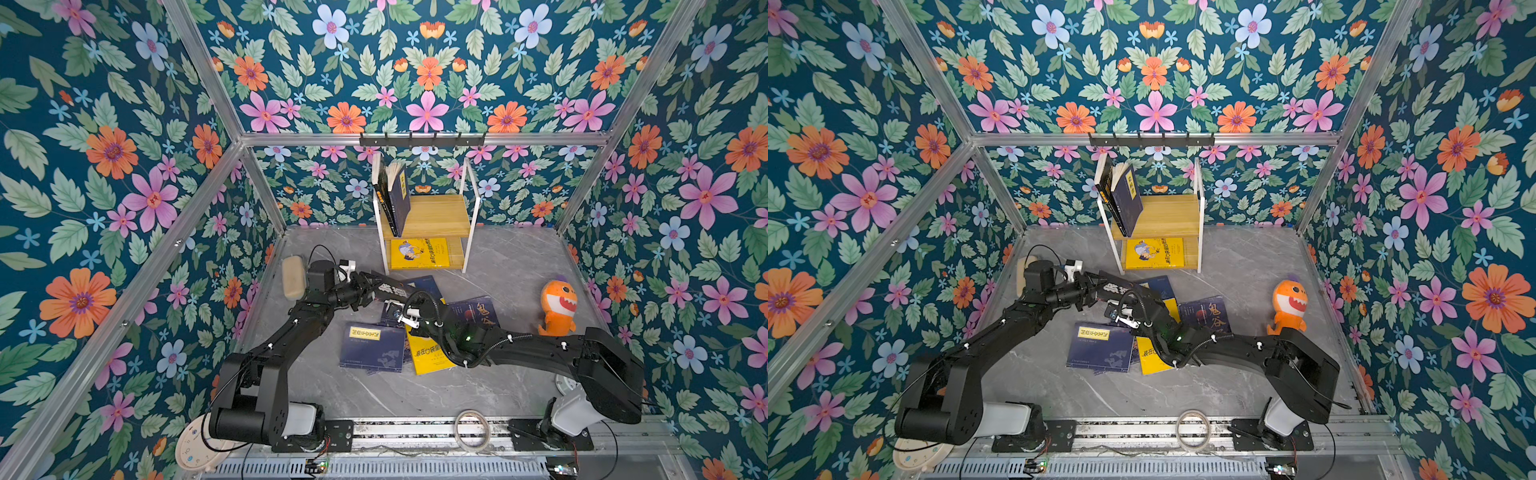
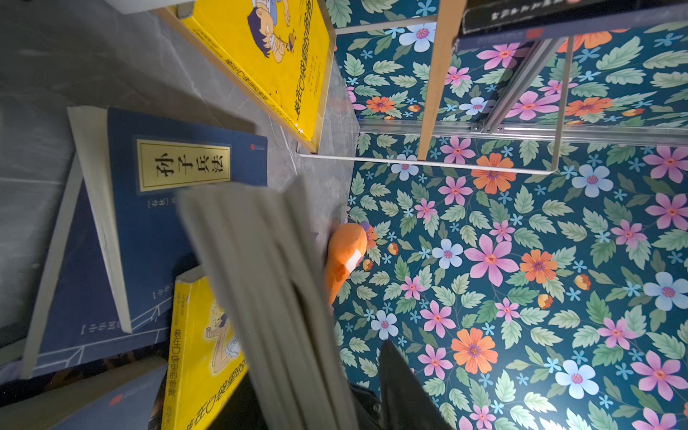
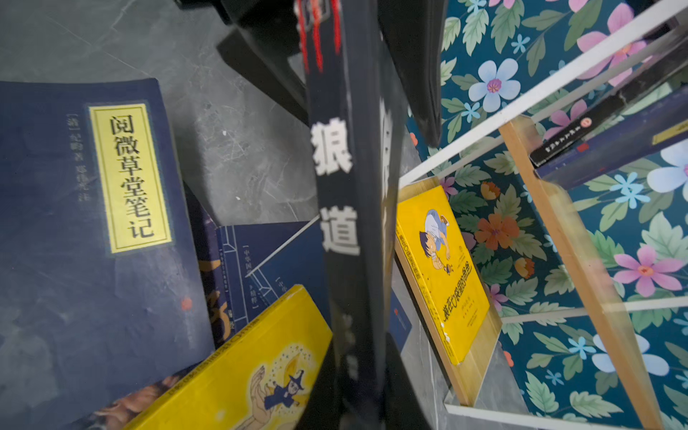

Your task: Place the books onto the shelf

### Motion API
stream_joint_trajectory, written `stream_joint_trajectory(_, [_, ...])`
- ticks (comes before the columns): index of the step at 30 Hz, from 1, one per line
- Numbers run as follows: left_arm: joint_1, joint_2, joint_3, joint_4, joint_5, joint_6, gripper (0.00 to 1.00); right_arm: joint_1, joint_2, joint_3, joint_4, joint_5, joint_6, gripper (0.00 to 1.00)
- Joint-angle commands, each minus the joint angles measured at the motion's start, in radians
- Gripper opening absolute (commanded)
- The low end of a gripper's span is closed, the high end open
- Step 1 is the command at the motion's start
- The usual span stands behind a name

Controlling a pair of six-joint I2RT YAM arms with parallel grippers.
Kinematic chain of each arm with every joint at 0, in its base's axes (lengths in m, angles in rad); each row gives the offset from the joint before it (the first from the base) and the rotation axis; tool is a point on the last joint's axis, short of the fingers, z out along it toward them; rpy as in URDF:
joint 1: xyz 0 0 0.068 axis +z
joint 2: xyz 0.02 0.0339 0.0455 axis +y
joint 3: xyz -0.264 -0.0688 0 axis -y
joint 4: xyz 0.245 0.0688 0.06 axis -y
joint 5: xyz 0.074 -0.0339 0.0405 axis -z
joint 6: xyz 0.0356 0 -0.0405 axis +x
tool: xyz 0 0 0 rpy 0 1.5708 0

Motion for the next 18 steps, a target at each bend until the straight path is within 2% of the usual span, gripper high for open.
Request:
stream_joint_trajectory(1, [0.022,-0.017,0.002,0.014,0.021,0.036,0.54,-0.011,-0.027,-0.006,0.012,0.05,0.011,0.0])
stream_joint_trajectory(8, [0.111,-0.087,-0.008,-0.037,-0.015,0.109,0.72,-0.049,-0.083,-0.004,-0.081,0.044,0.002,0.0])
stream_joint_trajectory(13, [0.165,-0.161,-0.023,-0.107,-0.059,0.226,0.81,-0.082,-0.093,-0.001,-0.109,0.039,-0.034,0.0])
stream_joint_trajectory(15, [0.179,-0.191,-0.037,-0.113,-0.079,0.258,0.85,-0.093,-0.09,0.0,-0.106,0.043,-0.065,0.0])
stream_joint_trajectory(18, [0.213,-0.234,-0.056,-0.116,-0.104,0.304,0.9,-0.101,-0.082,0.01,-0.092,0.064,-0.199,0.0])
